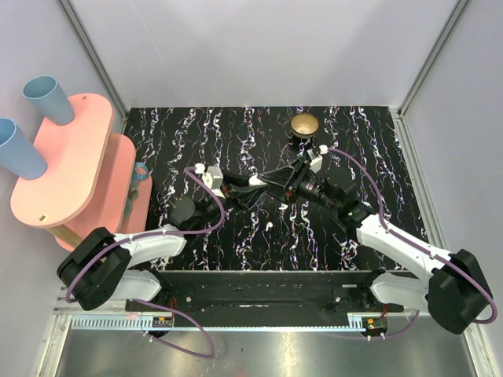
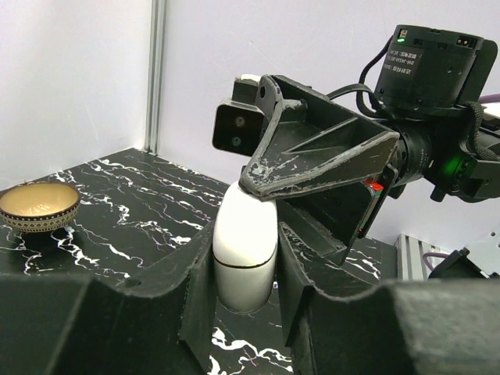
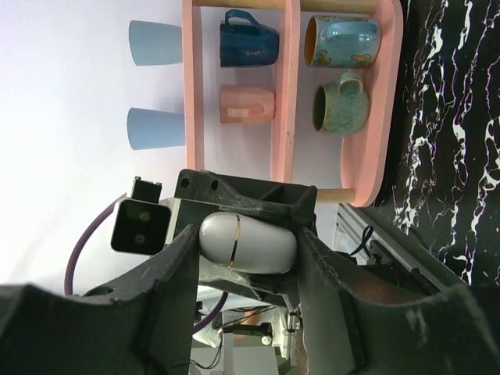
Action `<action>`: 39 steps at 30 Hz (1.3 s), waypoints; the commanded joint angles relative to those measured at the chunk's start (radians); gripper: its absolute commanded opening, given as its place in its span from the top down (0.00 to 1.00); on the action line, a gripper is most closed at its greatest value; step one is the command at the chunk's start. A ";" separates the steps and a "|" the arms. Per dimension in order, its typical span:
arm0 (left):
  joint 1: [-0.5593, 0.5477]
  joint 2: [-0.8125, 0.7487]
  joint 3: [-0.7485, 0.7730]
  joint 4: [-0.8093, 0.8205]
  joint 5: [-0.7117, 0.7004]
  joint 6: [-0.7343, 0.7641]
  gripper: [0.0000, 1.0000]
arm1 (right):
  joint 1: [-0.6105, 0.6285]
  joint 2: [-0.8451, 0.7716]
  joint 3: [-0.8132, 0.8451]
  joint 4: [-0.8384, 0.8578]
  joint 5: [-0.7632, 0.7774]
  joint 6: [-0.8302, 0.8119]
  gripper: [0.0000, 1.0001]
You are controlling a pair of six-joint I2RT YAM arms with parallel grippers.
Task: Insert the wireless bluetooth earbuds into the charging case
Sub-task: Pass from the right arm to the left, then open the charging case.
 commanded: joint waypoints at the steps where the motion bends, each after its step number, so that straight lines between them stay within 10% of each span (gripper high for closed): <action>1: -0.005 -0.001 0.028 0.378 0.023 -0.003 0.65 | 0.003 -0.008 0.016 0.044 -0.013 -0.008 0.65; 11: -0.004 -0.004 0.028 0.379 0.023 0.000 0.92 | 0.004 -0.009 0.013 0.043 -0.015 -0.022 0.63; 15: -0.004 0.002 0.034 0.378 0.066 0.004 1.00 | 0.004 -0.037 0.031 -0.041 0.016 -0.106 0.32; 21: 0.005 0.028 0.066 0.378 0.206 -0.012 1.00 | 0.004 -0.145 0.184 -0.368 0.143 -0.511 0.13; 28: 0.098 0.058 0.143 0.378 0.464 -0.210 1.00 | 0.003 -0.215 0.305 -0.584 0.025 -0.991 0.19; 39: 0.112 0.078 0.229 0.378 0.657 -0.338 1.00 | 0.003 -0.192 0.368 -0.795 -0.067 -1.145 0.28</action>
